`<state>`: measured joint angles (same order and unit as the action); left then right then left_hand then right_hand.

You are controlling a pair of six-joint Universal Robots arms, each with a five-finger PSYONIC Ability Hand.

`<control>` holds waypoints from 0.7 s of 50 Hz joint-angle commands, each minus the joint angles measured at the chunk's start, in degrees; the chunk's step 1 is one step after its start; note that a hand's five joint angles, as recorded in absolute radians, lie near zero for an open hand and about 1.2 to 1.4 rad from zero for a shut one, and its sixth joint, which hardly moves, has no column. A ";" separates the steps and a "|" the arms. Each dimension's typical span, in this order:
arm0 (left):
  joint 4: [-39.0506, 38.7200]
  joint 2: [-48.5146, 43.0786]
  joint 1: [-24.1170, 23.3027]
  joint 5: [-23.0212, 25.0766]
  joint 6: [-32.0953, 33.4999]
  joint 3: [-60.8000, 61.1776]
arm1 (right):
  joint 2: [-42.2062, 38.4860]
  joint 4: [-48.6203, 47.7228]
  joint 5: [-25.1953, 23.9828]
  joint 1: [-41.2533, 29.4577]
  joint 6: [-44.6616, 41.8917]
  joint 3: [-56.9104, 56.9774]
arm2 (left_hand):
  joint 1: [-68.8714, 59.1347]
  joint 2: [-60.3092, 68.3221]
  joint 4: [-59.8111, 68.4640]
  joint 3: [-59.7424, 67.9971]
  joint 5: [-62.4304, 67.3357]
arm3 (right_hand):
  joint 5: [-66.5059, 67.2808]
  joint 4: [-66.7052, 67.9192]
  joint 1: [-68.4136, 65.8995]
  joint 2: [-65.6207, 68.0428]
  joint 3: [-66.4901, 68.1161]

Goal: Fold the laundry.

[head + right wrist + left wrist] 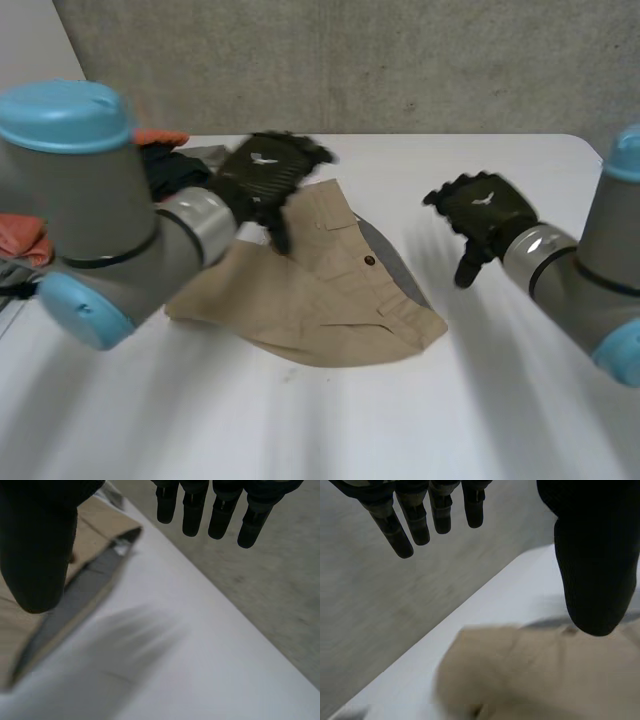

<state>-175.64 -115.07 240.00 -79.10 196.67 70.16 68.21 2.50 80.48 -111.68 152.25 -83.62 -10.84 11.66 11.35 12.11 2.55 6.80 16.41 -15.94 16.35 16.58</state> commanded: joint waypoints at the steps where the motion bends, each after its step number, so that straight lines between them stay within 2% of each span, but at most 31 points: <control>1: 2.32 5.20 4.77 -7.21 2.22 11.92 | 0.08 1.37 -3.74 -3.63 -5.11 -5.15 | 0.13 -0.95 -0.65 -1.41 -1.84 | 8.17 8.56 -9.02 8.62 8.39; 7: 1.80 5.65 8.02 -2.91 6.09 21.68 | -1.15 -1.43 -5.50 -5.12 -10.30 -9.63 | -12.65 11.83 12.13 11.37 10.94 | 9.18 9.57 -10.03 9.63 9.40; 16: -5.23 0.20 12.50 -1.32 7.85 23.63 | -5.63 -8.03 -4.63 -6.18 -12.33 -11.66 | -11.99 11.17 11.47 10.71 10.28 | 13.38 13.78 -14.24 13.84 13.61; 25: -9.36 -3.49 13.03 0.08 10.75 21.96 | -9.50 -14.96 -2.78 -5.83 -10.31 -12.18 | -15.84 15.02 15.33 14.57 14.13 | 21.44 21.84 -22.30 21.90 21.67; 28: -9.54 -4.98 12.59 0.35 12.86 20.90 | -9.85 -17.34 -2.61 -5.83 -9.52 -12.45 | -22.07 21.25 21.55 20.79 20.36 | 25.31 25.71 -26.17 25.77 25.54; 32: -9.54 -6.13 11.72 -0.35 14.62 19.85 | -9.94 -20.07 -2.17 -5.92 -8.64 -12.80 | -44.39 43.57 43.88 43.12 42.68 | 36.23 36.63 -37.09 36.69 36.46; 33: -9.54 -5.95 11.54 -1.05 14.97 19.41 | -9.77 -20.77 -1.99 -5.92 -8.38 -12.89 | -56.44 55.62 55.93 55.17 54.73 | 45.09 45.48 -45.95 45.54 45.31; 35: -9.54 -5.34 11.36 -2.11 14.97 19.05 | -9.59 -21.13 -1.90 -6.09 -8.20 -13.06 | -66.61 65.79 66.10 65.34 64.90 | 55.72 56.12 -56.58 56.18 55.95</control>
<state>-185.36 -120.59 252.31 -79.07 210.17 90.67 58.23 -15.93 78.09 -117.54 143.05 -96.20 -45.69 45.01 44.94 44.81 34.67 32.86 43.83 -41.68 44.04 43.82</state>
